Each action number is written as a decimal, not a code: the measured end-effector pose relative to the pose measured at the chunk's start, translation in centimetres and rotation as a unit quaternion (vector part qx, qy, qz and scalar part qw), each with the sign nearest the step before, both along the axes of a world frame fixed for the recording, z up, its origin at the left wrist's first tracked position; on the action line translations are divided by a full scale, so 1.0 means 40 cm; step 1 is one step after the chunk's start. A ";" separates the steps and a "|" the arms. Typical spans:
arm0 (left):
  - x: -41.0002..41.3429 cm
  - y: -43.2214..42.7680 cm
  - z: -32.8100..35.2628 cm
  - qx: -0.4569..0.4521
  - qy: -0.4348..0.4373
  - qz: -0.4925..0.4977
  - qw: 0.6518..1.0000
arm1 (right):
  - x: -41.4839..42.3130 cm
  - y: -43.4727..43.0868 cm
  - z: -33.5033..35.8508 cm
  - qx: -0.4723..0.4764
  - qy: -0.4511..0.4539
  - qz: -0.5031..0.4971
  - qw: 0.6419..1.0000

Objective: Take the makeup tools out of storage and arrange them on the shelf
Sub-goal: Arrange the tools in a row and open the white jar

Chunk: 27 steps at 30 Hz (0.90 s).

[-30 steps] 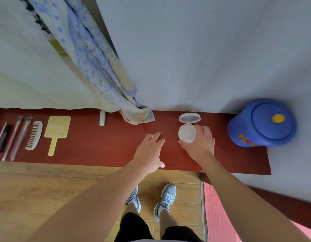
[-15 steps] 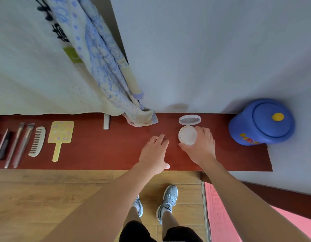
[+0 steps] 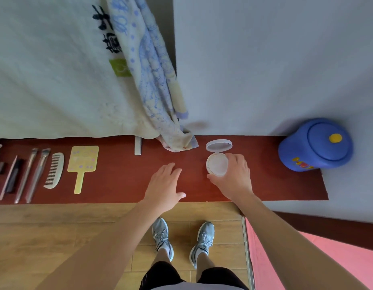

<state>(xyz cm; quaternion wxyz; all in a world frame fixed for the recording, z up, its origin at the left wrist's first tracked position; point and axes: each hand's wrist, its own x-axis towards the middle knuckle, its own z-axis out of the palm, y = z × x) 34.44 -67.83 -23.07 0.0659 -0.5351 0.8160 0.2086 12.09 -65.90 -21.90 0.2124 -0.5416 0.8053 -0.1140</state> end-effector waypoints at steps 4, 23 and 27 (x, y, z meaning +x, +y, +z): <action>0.094 -0.001 0.002 0.010 -0.009 0.021 1.000 | 0.075 -0.004 0.009 0.004 0.002 0.020 1.000; 0.483 -0.067 -0.009 0.046 -0.042 0.042 0.997 | 0.375 -0.085 0.018 0.000 -0.007 0.088 0.996; 0.496 -0.078 -0.014 0.046 -0.038 0.029 0.998 | 0.412 -0.096 0.014 0.011 -0.008 0.097 0.995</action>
